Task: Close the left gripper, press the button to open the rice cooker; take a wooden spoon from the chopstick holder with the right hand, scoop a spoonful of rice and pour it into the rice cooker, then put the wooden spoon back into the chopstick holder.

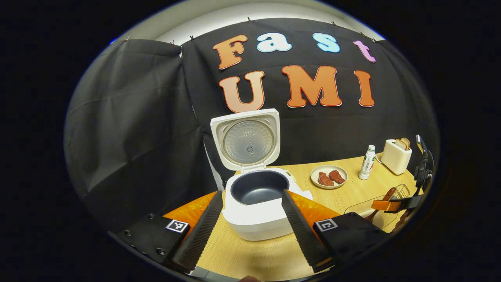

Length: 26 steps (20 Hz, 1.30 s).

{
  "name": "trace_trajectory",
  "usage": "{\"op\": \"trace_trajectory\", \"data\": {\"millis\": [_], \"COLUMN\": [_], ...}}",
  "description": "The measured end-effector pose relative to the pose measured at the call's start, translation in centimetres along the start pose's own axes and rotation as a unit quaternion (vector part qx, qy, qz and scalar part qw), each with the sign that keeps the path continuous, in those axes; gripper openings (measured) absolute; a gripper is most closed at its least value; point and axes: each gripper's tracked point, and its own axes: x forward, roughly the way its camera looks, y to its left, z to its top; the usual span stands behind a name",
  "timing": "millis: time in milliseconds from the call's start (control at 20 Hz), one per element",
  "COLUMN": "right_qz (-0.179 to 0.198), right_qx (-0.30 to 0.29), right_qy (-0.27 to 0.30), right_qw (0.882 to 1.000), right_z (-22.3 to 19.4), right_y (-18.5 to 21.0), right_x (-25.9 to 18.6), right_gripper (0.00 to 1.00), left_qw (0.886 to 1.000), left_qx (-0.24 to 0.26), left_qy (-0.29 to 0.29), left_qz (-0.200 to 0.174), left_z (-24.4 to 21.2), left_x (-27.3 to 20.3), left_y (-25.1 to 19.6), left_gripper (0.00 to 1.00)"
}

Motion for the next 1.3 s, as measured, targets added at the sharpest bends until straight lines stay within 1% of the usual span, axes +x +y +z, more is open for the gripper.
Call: {"op": "trace_trajectory", "data": {"millis": [200,350,450,650,800,950,1100,1300], "right_qz": [0.008,0.013,0.021,0.045,0.057,0.066,0.072,0.087], "right_qx": [0.063,0.095,0.126,0.195,0.246,0.274,0.303,0.35], "right_qy": [0.014,0.022,0.03,0.047,0.059,0.061,0.048,0.023], "right_qw": [0.998,0.995,0.991,0.979,0.966,0.958,0.949,0.932], "right_z": [-0.1,-0.3,-0.5,-0.8,-1.0,-1.2,0.2,3.0], "right_y": [-0.2,-0.3,-0.4,-0.5,-1.0,-2.0,-3.3,-4.6], "right_x": [0.0,0.1,0.0,0.2,0.3,0.1,-0.2,-1.2], "right_gripper": [0.11,0.11,0.11,0.11,0.11,0.11,0.11,0.11], "left_qw": [1.0,1.0,1.0,1.0,1.0,1.0,1.0,1.0], "left_qx": [0.001,0.001,-0.001,-0.001,-0.001,0.0,0.003,-0.003], "left_qy": [0.002,0.002,0.001,0.0,0.0,0.0,0.0,0.0], "left_qz": [0.001,0.0,-0.003,-0.007,-0.008,-0.007,-0.007,-0.009], "left_z": [-0.2,-0.1,-0.1,0.0,0.0,0.2,0.3,0.3], "left_x": [0.0,0.0,0.1,0.0,0.0,-0.1,-0.1,0.1], "left_y": [0.4,0.3,0.1,-0.4,-0.6,-0.8,-0.9,-1.3], "left_gripper": [1.0,1.0,1.0,1.0,1.0,1.0,1.0,1.0]}}
